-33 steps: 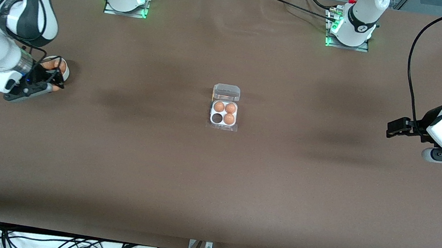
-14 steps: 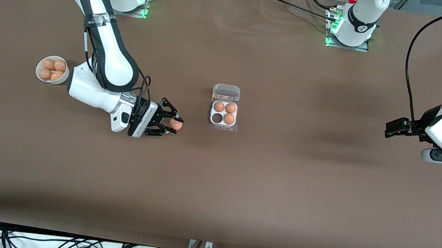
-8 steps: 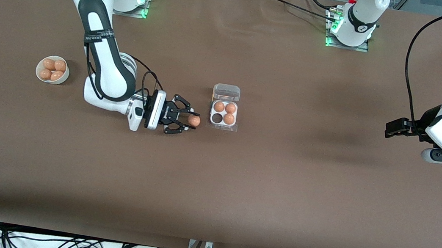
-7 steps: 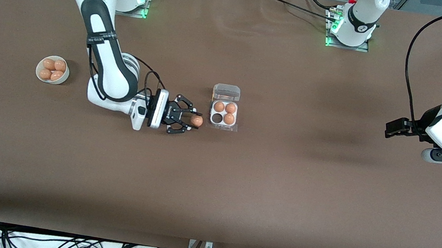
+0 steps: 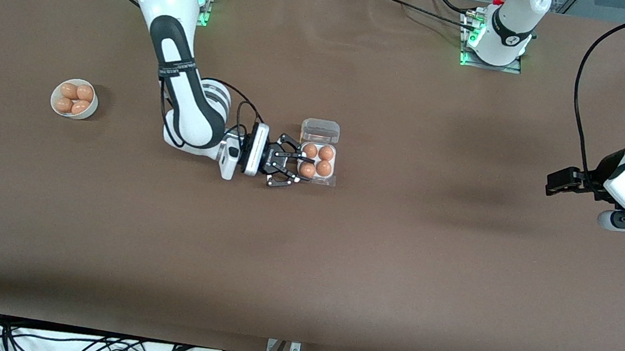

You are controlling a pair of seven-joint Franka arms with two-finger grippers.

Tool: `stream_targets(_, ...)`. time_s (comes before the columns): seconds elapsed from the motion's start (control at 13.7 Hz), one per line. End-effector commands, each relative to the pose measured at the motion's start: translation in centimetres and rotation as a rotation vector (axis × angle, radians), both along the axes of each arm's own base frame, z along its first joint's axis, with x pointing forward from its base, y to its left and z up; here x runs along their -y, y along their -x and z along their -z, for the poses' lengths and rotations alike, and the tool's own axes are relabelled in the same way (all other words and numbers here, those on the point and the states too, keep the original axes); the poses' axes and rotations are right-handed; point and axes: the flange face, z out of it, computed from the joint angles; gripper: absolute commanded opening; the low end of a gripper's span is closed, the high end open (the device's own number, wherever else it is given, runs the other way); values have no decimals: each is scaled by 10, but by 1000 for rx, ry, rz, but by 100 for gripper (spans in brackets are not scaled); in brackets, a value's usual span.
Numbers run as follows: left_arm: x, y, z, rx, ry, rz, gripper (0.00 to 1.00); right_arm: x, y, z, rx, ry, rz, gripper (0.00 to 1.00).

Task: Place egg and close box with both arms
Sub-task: 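Lower the egg into the empty box slot and open the right gripper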

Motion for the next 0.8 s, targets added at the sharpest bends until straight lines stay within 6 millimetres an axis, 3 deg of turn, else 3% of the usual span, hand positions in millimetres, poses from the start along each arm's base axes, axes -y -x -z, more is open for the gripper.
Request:
stream_targets(0.0, -1, -1, -7, 3, 18, -13, 100, -5, 5, 3, 12, -8, -9, 21)
stream_targets(0.22, 0, -1, -7, 3, 18, -12, 100, -2, 16, 14, 1, 7, -24, 21)
stream_targets(0.58, 2, 0, -8, 5, 18, -10, 100, 3, 17, 21, 0, 12, -21, 21)
stream_targets(0.66, 3, 0, -8, 5, 19, -9, 100, 3, 17, 21, -3, 12, -20, 30)
stream_targets(0.73, 4, 0, -8, 5, 19, -7, 100, 3, 16, 21, -24, 8, -10, 73)
